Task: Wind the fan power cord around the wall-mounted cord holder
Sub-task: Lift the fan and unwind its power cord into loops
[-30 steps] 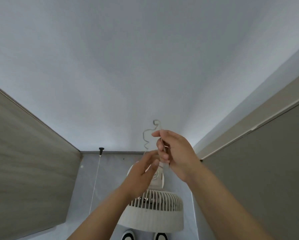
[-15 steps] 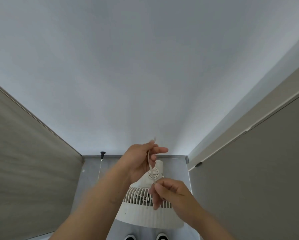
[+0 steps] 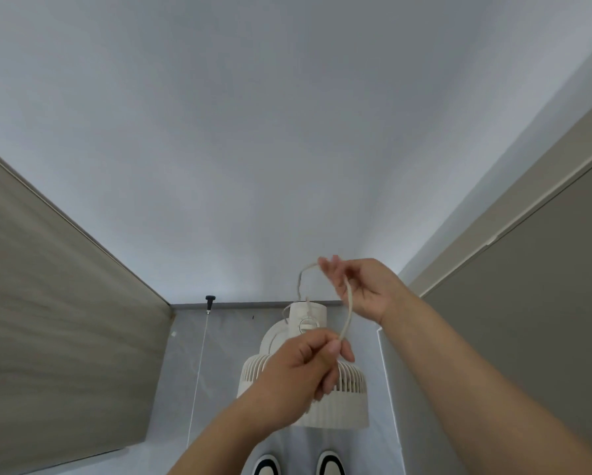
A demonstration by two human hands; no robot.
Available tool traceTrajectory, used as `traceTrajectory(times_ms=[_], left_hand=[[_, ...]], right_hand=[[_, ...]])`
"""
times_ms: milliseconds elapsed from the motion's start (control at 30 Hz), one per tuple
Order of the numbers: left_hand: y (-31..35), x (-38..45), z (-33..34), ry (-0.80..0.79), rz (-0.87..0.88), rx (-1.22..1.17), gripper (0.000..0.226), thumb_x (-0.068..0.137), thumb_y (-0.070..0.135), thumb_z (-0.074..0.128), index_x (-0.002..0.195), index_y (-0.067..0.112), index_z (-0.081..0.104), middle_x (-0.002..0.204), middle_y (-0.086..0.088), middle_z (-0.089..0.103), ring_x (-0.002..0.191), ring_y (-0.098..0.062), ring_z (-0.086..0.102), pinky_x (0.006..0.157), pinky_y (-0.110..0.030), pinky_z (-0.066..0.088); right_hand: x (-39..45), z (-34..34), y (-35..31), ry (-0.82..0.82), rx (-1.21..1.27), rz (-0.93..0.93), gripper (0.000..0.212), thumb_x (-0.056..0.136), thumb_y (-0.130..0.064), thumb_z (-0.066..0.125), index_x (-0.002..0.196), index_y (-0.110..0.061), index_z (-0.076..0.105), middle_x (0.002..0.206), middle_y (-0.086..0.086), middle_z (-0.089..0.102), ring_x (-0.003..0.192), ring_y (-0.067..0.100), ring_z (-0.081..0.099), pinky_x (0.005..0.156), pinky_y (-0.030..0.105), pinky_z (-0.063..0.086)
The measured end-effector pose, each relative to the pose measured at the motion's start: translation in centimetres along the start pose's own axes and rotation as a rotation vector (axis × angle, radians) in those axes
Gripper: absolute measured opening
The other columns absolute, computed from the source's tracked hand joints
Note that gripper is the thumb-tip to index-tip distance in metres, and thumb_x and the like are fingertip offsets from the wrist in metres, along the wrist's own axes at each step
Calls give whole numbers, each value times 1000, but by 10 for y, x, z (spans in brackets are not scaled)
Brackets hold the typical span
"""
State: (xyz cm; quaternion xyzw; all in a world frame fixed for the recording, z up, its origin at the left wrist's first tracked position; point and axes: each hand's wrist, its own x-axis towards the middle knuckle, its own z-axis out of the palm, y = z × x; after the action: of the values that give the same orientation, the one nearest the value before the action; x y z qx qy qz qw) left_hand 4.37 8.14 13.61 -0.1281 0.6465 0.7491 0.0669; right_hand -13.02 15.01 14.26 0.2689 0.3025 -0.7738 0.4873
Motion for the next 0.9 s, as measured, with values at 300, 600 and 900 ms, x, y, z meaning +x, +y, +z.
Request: traceTrajectory(times_ms=[300, 600, 900], left_hand=[[-35, 8, -15, 103, -410, -569, 31, 90, 35, 55, 99, 5, 61, 47, 4, 28, 41, -8, 23, 41, -19, 18], [9, 36, -43, 65, -377, -680, 90, 84, 77, 21, 100, 2, 69, 70, -15, 66, 50, -21, 59, 48, -25, 46], [25, 32, -12, 169, -263, -242, 30, 103, 26, 38, 96, 10, 62, 58, 4, 53, 45, -8, 40, 47, -18, 36]], right_hand=[[-67, -3, 23, -136, -506, -238, 31, 99, -16, 42, 108, 7, 62, 51, 4, 55, 26, 6, 26, 29, 16, 24], [-116, -36, 56, -287, -1181, -433, 19, 89, -26, 58, 93, -29, 77, 49, -3, 58, 47, 10, 46, 53, 17, 41], [-108, -57, 63, -258, -1282, -366, 11, 78, -11, 71, 85, -17, 78, 71, 2, 75, 73, 7, 67, 75, 19, 51]])
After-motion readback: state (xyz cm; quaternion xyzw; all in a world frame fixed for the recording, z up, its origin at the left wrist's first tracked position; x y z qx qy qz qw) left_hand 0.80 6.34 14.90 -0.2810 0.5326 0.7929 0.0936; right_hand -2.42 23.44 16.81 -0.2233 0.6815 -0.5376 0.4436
